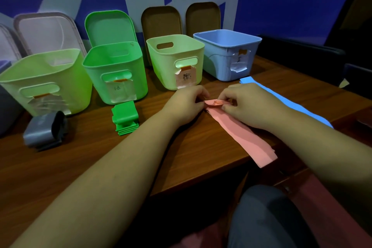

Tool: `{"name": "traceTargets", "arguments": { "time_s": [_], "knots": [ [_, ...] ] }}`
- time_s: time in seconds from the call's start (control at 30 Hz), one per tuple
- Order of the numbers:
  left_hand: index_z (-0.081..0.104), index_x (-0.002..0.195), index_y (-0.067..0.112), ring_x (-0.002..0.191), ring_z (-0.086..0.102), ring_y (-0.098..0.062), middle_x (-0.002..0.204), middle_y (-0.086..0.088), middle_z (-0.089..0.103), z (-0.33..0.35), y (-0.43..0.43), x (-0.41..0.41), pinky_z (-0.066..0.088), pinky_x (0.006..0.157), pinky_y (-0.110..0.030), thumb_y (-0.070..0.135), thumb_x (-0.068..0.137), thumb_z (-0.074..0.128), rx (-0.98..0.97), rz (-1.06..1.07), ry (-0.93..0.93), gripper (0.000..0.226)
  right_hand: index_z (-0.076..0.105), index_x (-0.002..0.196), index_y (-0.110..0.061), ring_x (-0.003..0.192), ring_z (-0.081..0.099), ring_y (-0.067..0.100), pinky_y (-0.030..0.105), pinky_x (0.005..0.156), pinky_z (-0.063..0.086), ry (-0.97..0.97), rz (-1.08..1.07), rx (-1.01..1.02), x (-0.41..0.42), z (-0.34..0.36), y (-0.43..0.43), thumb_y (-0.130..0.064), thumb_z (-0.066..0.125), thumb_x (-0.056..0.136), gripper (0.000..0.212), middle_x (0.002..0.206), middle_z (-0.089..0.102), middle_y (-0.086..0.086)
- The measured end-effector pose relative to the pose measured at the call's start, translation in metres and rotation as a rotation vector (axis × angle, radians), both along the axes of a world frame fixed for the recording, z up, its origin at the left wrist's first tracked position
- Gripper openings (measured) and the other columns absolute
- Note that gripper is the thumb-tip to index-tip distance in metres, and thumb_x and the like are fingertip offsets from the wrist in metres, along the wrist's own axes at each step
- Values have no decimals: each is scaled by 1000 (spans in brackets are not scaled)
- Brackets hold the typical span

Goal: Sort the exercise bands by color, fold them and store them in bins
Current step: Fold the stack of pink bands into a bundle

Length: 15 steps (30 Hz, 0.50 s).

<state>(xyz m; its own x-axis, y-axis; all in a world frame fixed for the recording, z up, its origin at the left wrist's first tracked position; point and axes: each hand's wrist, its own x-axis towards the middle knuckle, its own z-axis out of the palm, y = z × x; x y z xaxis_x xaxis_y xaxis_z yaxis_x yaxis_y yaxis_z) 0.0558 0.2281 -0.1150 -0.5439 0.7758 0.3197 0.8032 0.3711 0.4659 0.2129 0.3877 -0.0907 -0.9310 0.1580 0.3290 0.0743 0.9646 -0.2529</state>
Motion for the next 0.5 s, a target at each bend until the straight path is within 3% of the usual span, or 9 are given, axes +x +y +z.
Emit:
{"name": "traceTargets", "arguments": {
  "time_s": [0.13,0.5],
  "knots": [
    [72,121,29,107,64,-7,120,11,70,2,-1,-3,55,95,-29,22,97,74,-51,-40,11,25,72,114,-42,104,58,5,38,86,58,-36,3,102,10,-10,0,-35,63,101,17,110,64,-20],
    [74,120,31,110,61,-6,122,12,69,6,-7,-3,49,95,-24,22,99,71,-73,-42,-18,23,72,118,-42,110,59,5,37,92,57,-83,56,124,18,-11,-2,-34,59,102,22,117,63,-21]
  ]
}}
